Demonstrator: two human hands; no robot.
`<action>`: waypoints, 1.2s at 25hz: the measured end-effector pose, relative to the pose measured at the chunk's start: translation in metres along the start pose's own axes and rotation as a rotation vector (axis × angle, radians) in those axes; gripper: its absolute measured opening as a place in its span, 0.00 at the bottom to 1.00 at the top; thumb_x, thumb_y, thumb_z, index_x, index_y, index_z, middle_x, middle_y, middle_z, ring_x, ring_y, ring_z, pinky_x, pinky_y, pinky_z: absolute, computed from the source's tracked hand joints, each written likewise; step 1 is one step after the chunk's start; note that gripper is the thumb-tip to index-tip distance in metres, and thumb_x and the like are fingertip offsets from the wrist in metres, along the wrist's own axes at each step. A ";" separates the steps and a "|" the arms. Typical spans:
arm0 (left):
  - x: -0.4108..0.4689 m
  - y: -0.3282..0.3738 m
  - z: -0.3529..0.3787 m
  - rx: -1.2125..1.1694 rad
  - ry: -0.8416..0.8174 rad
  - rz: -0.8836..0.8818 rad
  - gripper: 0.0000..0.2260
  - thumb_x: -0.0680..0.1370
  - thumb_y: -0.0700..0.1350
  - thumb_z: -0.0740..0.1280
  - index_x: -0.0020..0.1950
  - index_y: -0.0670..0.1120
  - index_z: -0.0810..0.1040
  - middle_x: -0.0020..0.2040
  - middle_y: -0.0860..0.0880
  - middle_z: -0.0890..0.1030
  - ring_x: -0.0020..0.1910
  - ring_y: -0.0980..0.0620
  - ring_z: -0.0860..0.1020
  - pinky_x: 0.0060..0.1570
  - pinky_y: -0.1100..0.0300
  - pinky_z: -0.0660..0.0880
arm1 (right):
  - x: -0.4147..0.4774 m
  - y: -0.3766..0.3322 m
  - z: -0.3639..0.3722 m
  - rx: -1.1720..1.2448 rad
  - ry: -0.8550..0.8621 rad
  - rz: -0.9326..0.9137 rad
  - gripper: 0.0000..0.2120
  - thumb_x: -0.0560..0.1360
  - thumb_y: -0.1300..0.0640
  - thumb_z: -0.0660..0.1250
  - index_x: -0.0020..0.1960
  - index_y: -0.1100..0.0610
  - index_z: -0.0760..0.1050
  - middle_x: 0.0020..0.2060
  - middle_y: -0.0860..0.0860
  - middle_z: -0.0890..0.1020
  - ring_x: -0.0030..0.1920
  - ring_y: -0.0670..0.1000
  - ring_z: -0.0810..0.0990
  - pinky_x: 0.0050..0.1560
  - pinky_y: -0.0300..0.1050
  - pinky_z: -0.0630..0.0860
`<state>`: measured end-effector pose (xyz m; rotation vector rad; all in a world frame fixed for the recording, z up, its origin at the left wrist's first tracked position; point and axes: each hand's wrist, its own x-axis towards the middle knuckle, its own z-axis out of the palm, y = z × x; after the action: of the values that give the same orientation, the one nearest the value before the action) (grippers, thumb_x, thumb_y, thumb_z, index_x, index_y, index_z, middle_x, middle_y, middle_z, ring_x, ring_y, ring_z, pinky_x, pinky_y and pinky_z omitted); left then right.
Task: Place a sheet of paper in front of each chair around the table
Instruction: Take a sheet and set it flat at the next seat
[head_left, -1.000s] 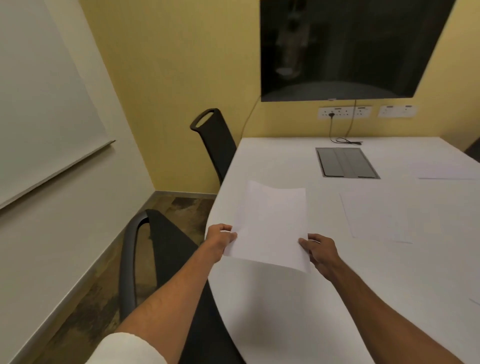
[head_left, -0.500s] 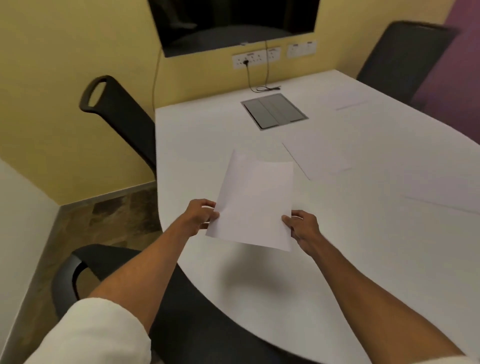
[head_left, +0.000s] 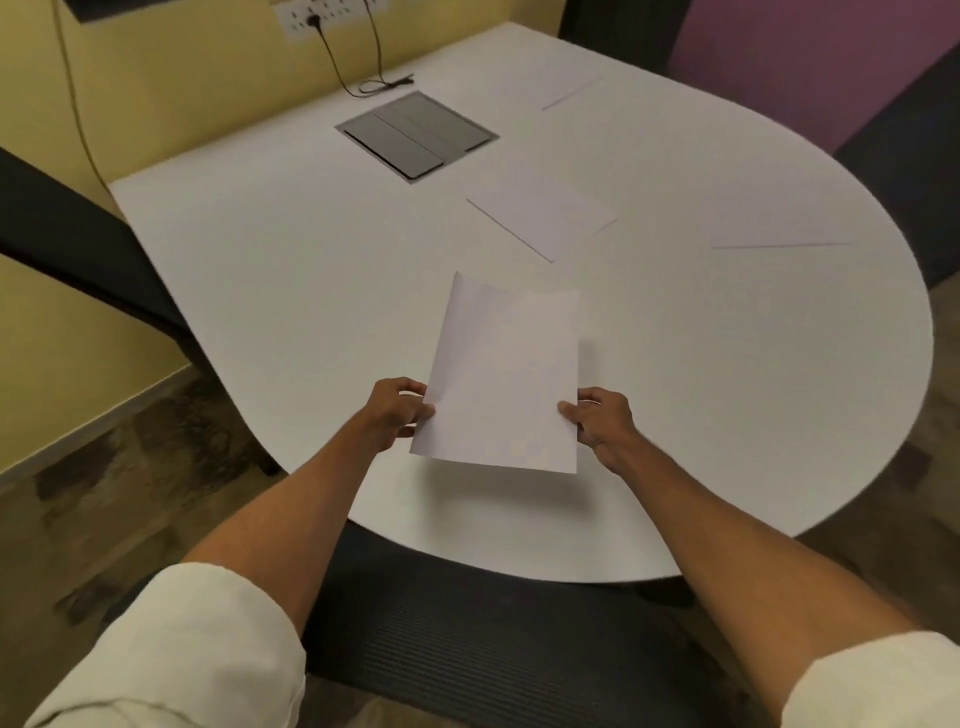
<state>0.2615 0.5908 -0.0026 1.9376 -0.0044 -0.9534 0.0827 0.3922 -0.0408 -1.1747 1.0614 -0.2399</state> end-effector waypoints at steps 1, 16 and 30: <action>0.009 -0.003 -0.001 0.018 -0.006 0.001 0.11 0.72 0.28 0.67 0.41 0.44 0.74 0.40 0.44 0.78 0.42 0.46 0.77 0.37 0.57 0.76 | 0.003 0.004 0.002 -0.013 0.006 0.006 0.11 0.71 0.69 0.70 0.53 0.64 0.75 0.50 0.63 0.81 0.46 0.59 0.81 0.50 0.54 0.79; 0.091 -0.060 0.005 0.250 0.008 0.038 0.11 0.67 0.32 0.74 0.45 0.41 0.77 0.35 0.47 0.75 0.31 0.50 0.73 0.31 0.60 0.72 | 0.038 0.059 0.029 -0.514 0.200 -0.060 0.14 0.66 0.64 0.76 0.49 0.64 0.76 0.39 0.56 0.79 0.43 0.57 0.78 0.44 0.46 0.74; 0.088 -0.073 0.005 0.375 0.058 0.229 0.15 0.65 0.35 0.76 0.48 0.39 0.76 0.34 0.49 0.75 0.34 0.50 0.73 0.35 0.61 0.71 | 0.016 0.064 0.038 -0.871 0.171 -0.148 0.14 0.72 0.62 0.71 0.50 0.62 0.67 0.49 0.56 0.70 0.47 0.55 0.69 0.46 0.44 0.64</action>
<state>0.2933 0.5948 -0.1129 2.2477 -0.3884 -0.7828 0.0981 0.4326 -0.1033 -2.0443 1.2737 0.0257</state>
